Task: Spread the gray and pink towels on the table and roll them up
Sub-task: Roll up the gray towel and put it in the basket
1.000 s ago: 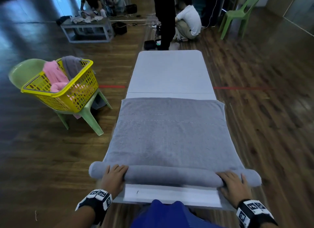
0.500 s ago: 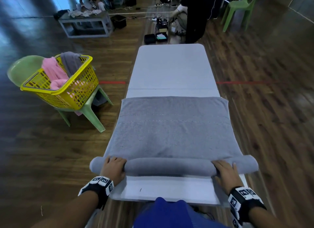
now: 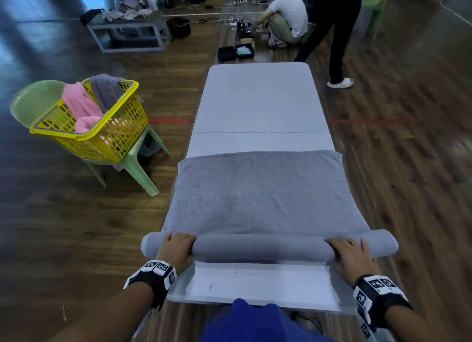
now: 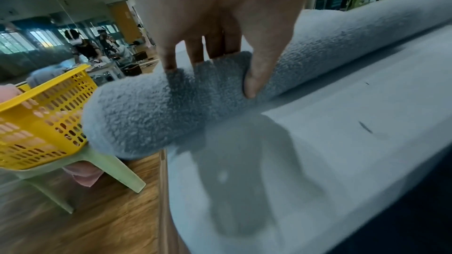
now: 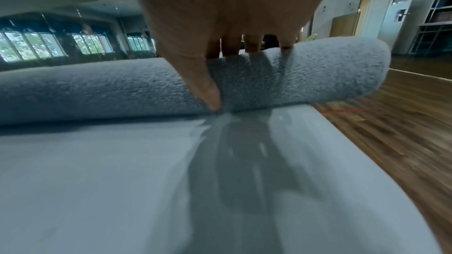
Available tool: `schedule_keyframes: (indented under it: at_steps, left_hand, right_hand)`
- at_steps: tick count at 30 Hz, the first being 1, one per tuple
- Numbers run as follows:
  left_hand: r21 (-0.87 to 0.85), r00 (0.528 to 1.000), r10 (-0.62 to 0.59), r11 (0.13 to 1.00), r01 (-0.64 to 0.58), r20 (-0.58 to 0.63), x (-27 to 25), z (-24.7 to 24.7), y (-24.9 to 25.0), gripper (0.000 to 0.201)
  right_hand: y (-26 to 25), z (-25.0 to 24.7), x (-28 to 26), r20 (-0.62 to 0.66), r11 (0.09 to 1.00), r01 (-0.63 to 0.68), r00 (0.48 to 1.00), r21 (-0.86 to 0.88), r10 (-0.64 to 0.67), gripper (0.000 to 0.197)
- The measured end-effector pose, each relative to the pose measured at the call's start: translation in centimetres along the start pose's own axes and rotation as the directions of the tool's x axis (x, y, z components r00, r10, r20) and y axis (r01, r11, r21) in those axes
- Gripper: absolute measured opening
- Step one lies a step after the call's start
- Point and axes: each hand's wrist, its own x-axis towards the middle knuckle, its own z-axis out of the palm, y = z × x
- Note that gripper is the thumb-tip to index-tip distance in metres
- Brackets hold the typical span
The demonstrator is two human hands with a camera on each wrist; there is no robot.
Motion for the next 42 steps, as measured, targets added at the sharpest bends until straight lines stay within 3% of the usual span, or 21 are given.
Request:
schedule_keyframes:
  at_steps: [2, 5, 7, 9, 13, 15, 17, 19, 22, 26, 28, 30, 33, 37, 42]
  left_hand:
    - [0.012, 0.999, -0.042, 0.999, 0.042, -0.032, 0.5, -1.1, 0.1, 0.039]
    - [-0.115, 0.981, -0.075, 0.992, 0.055, -0.179, 1.3, -1.7, 0.2, 0.054]
    - [-0.166, 0.991, -0.056, 0.986, 0.035, -0.123, 1.1, -1.5, 0.4, 0.065]
    - [-0.102, 1.0, -0.01, 0.995, 0.008, -0.017, 0.8, -1.2, 0.2, 0.066]
    - [0.012, 0.997, -0.008, 1.0, 0.007, 0.079, 2.1, -2.3, -0.4, 0.046]
    - [-0.063, 0.999, -0.031, 0.997, 0.032, 0.014, 3.2, -3.1, -0.6, 0.049]
    - [-0.144, 0.995, -0.051, 0.989, 0.039, -0.083, 4.3, -3.4, -1.0, 0.057]
    - [-0.167, 0.999, -0.015, 0.986, 0.007, -0.049, 4.9, -3.2, -1.1, 0.059]
    - [-0.049, 0.996, 0.079, 0.996, -0.077, 0.046, 5.3, -2.7, -1.2, 0.052]
    - [-0.18, 0.994, 0.01, 0.984, 0.009, 0.105, 7.2, -4.5, -1.2, 0.037]
    - [-0.25, 0.998, -0.044, 0.968, 0.032, -0.043, 8.3, -5.0, -1.2, 0.047]
    - [-0.177, 0.994, -0.053, 0.984, 0.035, -0.098, 8.8, -4.9, -1.1, 0.055]
    - [-0.069, 0.999, 0.034, 0.997, -0.034, 0.009, 9.0, -4.4, -1.3, 0.063]
    - [0.018, 0.997, 0.028, 0.999, -0.03, 0.068, 10.7, -5.2, -2.0, 0.05]
    - [-0.125, 0.995, -0.019, 0.992, 0.006, -0.098, 13.4, -6.0, -2.4, 0.052]
  right_hand:
    - [0.0, -1.2, 1.0, 0.012, 1.0, 0.001, 1.0, 0.004, -0.001, 0.05]
    - [-0.3, -2.4, 2.6, -0.09, 0.996, -0.011, 0.996, 0.088, 0.019, 0.041]
    - [-0.4, -2.1, 2.8, -0.11, 0.989, 0.011, 0.994, 0.149, 0.005, 0.043]
    - [-0.4, -1.3, 2.4, -0.036, 0.992, 0.045, 0.999, 0.117, -0.041, 0.053]
    - [0.3, -2.6, 3.3, 0.021, 0.997, 0.068, 0.997, 0.028, -0.069, 0.049]
    - [0.1, -3.9, 4.6, 0.021, 0.999, 0.033, 0.999, 0.036, -0.034, 0.047]
    - [-0.1, -4.4, 5.8, -0.082, 0.996, 0.002, 0.997, 0.093, 0.006, 0.041]
    - [0.0, -4.1, 6.2, -0.106, 0.988, 0.003, 0.994, 0.157, 0.013, 0.043]
    - [0.7, -2.9, 6.1, -0.037, 0.99, 0.097, 0.995, 0.098, -0.094, 0.049]
    - [0.7, -5.2, 7.6, -0.004, 0.999, 0.049, 0.999, -0.017, -0.049, 0.041]
    - [0.4, -6.1, 9.0, -0.088, 1.0, 0.017, 0.996, 0.019, -0.015, 0.041]
    - [0.2, -6.0, 9.7, -0.143, 0.995, -0.005, 0.99, 0.098, 0.019, 0.042]
    - [0.4, -5.0, 9.7, -0.021, 0.996, 0.028, 0.999, 0.086, -0.026, 0.058]
    - [0.7, -6.0, 10.7, 0.023, 1.0, 0.028, 0.999, 0.013, -0.028, 0.049]
    - [-0.1, -7.1, 13.1, -0.175, 0.98, 0.0, 0.984, 0.197, 0.035, 0.043]
